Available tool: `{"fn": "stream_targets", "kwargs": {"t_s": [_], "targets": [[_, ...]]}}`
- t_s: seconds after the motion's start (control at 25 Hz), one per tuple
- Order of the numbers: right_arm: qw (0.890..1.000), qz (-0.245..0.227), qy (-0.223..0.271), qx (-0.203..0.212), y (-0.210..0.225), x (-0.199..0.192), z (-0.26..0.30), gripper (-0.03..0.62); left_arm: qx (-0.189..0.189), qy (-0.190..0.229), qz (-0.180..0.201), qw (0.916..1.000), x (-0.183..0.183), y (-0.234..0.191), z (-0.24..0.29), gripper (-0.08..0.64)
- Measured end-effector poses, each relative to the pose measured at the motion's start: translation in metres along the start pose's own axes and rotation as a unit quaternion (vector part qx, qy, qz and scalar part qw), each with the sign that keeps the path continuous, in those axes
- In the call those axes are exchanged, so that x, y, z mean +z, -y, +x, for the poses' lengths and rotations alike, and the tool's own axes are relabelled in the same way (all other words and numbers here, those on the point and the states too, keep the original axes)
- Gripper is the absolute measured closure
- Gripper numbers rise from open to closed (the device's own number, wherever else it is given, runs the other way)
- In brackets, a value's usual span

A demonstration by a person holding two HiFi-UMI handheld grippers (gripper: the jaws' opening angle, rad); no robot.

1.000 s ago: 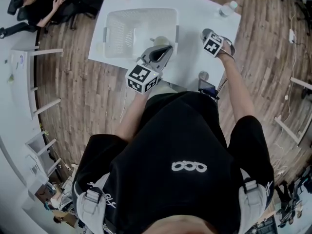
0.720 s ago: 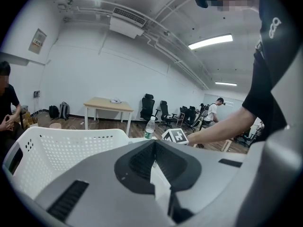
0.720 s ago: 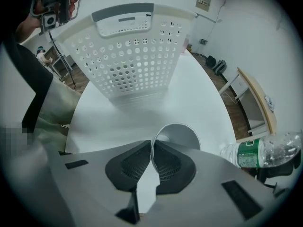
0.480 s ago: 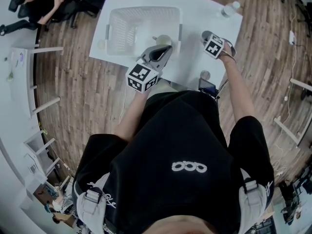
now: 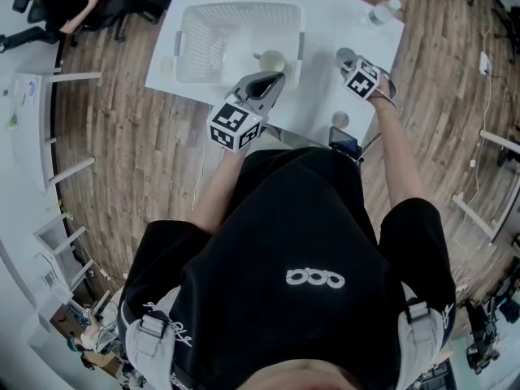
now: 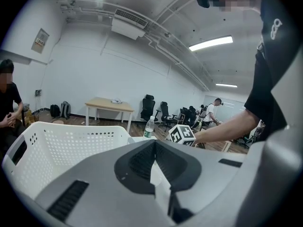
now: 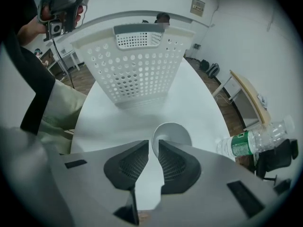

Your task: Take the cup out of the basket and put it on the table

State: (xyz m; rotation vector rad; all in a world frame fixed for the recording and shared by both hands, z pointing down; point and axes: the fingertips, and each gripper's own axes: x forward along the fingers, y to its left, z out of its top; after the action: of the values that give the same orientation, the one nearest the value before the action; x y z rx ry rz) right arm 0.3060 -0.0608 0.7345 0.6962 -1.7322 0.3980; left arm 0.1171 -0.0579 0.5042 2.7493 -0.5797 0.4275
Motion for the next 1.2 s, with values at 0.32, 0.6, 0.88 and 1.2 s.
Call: {"fn": "stream_targets", "kwargs": {"t_s": [0.32,0.6,0.88,1.2], "targets": [[0.991,0.052,0.111,-0.06,-0.004,0.03,-0.078,0.545,-0.005,0.007,0.007,0.9999,0.002,-0.002,-0.018,0.551],[0.948,0.138,0.26,-0.121,-0.02,0.061,-0.176,0.561,0.01,0.024,0.002,0.9997,0.007,-0.011,-0.054,0.551],[0.889,0.194,0.4,-0.108,-0.07,0.094,-0.246,0.568,0.037,0.04,-0.008,0.9985,0.0,-0.01,-0.107,0.551],[0.88,0.17,0.437,-0.073,-0.149,0.124,-0.257,0.568,0.053,0.056,-0.017,0.9969,-0.02,0.005,-0.149,0.551]]}}
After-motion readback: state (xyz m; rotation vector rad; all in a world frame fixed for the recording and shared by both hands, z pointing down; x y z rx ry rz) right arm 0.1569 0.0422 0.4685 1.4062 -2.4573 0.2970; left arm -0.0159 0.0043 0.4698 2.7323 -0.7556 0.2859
